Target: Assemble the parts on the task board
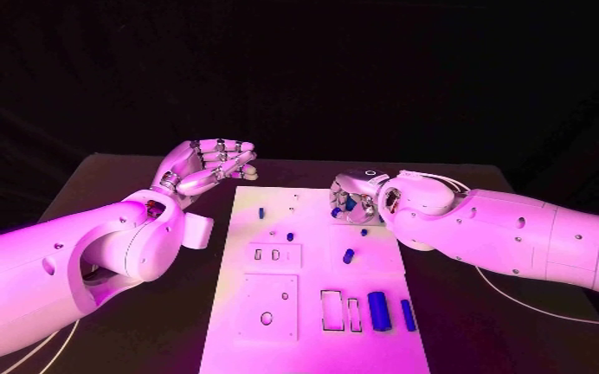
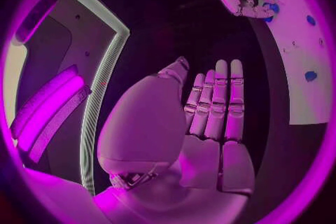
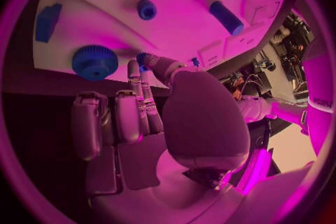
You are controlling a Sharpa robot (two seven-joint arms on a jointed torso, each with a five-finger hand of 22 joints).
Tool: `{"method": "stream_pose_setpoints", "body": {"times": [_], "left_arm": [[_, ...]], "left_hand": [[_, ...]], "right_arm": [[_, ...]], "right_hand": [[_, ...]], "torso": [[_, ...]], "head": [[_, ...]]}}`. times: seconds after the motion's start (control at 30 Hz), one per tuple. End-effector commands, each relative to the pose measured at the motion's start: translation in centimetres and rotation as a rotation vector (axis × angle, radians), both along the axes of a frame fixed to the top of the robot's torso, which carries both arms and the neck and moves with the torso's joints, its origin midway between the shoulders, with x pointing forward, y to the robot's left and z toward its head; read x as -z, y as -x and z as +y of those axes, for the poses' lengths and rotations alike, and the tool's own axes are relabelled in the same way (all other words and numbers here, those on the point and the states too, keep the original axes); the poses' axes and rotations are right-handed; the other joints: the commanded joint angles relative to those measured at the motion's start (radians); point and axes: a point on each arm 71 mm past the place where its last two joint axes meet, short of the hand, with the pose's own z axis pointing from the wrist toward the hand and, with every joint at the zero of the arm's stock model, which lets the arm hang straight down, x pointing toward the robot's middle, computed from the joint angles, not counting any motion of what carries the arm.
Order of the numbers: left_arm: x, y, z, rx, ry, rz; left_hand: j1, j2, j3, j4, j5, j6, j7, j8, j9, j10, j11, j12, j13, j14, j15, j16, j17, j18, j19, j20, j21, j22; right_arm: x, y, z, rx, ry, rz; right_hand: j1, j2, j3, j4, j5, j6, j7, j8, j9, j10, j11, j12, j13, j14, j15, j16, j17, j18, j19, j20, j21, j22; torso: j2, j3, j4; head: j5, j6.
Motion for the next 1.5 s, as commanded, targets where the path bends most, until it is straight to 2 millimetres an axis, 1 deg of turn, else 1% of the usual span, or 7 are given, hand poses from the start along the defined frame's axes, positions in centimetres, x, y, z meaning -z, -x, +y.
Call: {"method": "stream_pose_setpoints", "body": {"times": [0.03, 0.17, 0.53, 0.73, 0.87, 1.03, 1.5], "left_arm": [[-0.2, 0.1, -0.2, 0.018, 0.007, -0.002], [-0.2, 0.0, -0.2, 0.016, 0.007, -0.002], [-0.1, -0.1, -0.3, 0.018, 0.008, 0.0], [-0.1, -0.1, -0.4, 0.02, 0.009, 0.0], [-0.2, -0.1, -0.5, 0.023, 0.01, 0.0], [-0.2, -0.1, -0.5, 0.024, 0.01, 0.0], [-0.3, -0.2, -0.5, 0.023, 0.009, -0.003]], "left_hand": [[0.005, -0.004, 0.006, -0.002, 0.002, 0.007, 0.012, -0.003, 0.001, 0.004, 0.001, -0.004, 0.002, -0.005, 0.0, -0.004, 0.001, 0.01, 0.002, -0.002, 0.005, 0.002], [0.008, -0.003, 0.009, -0.005, 0.002, 0.007, 0.012, -0.004, 0.001, 0.004, 0.001, -0.005, 0.002, -0.006, 0.0, -0.004, 0.004, 0.01, 0.0, -0.002, 0.008, 0.004], [0.009, -0.002, 0.011, -0.005, 0.002, 0.007, 0.012, -0.004, 0.001, 0.004, 0.001, -0.005, 0.002, -0.006, 0.0, -0.004, 0.005, 0.01, 0.0, -0.002, 0.01, 0.005], [0.009, -0.002, 0.011, -0.005, 0.002, 0.007, 0.012, -0.004, 0.001, 0.004, 0.001, -0.005, 0.002, -0.006, 0.0, -0.004, 0.005, 0.01, 0.0, -0.002, 0.01, 0.005], [0.009, -0.002, 0.011, -0.005, 0.002, 0.007, 0.012, -0.004, 0.001, 0.004, 0.001, -0.005, 0.002, -0.006, 0.0, -0.004, 0.005, 0.01, 0.0, -0.002, 0.01, 0.005], [0.009, -0.002, 0.011, -0.005, 0.002, 0.007, 0.012, -0.004, 0.001, 0.004, 0.001, -0.005, 0.002, -0.006, 0.0, -0.004, 0.005, 0.01, 0.0, -0.002, 0.01, 0.005], [0.011, -0.002, 0.014, -0.007, 0.002, 0.007, 0.012, -0.005, 0.001, 0.005, 0.001, -0.006, 0.002, -0.006, -0.001, -0.004, 0.007, 0.01, -0.002, -0.003, 0.013, 0.007]], "right_arm": [[-0.7, 0.0, 0.3, 0.007, -0.049, -0.077], [-1.2, -0.2, 1.1, 0.011, -0.086, -0.121], [-1.8, -1.4, 3.9, 0.005, -0.127, -0.176], [-1.8, -2.2, 5.3, -0.004, -0.131, -0.186], [-1.7, -2.5, 6.0, -0.009, -0.129, -0.184], [-1.4, -2.8, 6.6, -0.014, -0.119, -0.171], [-0.8, -3.1, 7.2, -0.021, -0.101, -0.139]], "right_hand": [[0.01, 0.019, 0.001, -0.007, 0.008, 0.004, 0.0, 0.003, 0.009, 0.01, -0.004, 0.002, 0.004, 0.041, -0.006, 0.005, -0.002, -0.01, 0.005, -0.002, 0.006, 0.074], [-0.014, 0.018, -0.002, 0.001, 0.006, -0.003, 0.001, 0.005, 0.019, 0.011, -0.001, -0.002, 0.006, 0.04, -0.004, 0.006, -0.004, -0.01, 0.004, 0.0, 0.006, 0.074], [-0.017, 0.015, -0.003, 0.0, 0.007, -0.006, 0.002, 0.004, 0.022, 0.01, -0.001, -0.004, 0.006, 0.04, -0.005, 0.005, -0.006, -0.01, 0.002, 0.0, 0.004, 0.071], [-0.021, 0.012, -0.002, 0.0, 0.006, -0.01, 0.004, 0.003, 0.024, 0.01, 0.0, -0.006, 0.007, 0.04, -0.004, 0.007, -0.004, -0.01, 0.003, 0.0, 0.006, 0.073], [-0.024, 0.012, -0.002, 0.001, 0.004, -0.012, 0.005, 0.002, 0.025, 0.009, 0.001, -0.007, 0.007, 0.04, -0.004, 0.007, -0.005, -0.01, 0.002, 0.0, 0.005, 0.072], [-0.025, 0.012, -0.002, 0.001, 0.003, -0.013, 0.005, 0.002, 0.026, 0.008, 0.001, -0.008, 0.007, 0.04, -0.004, 0.008, -0.003, -0.01, 0.002, 0.001, 0.005, 0.073], [-0.035, 0.009, -0.002, 0.004, -0.001, -0.02, 0.008, -0.001, 0.03, 0.005, 0.004, -0.012, 0.007, 0.04, -0.002, 0.009, -0.004, -0.009, 0.001, 0.002, 0.004, 0.072]], "torso": [[0.001, -0.0002, -0.0003], [-0.001, -0.0007, 0.0003], [0.002, -0.0015, 0.0035], [0.003, -0.0009, 0.0013], [0.003, -0.0014, 0.0043], [0.003, -0.0026, 0.0065], [0.003, -0.003, 0.0037]], "head": [[0.001, 0.003], [0.001, 0.006], [0.002, 0.013], [0.008, 0.013], [0.009, 0.011], [0.011, 0.011], [0.019, 0.008]]}}
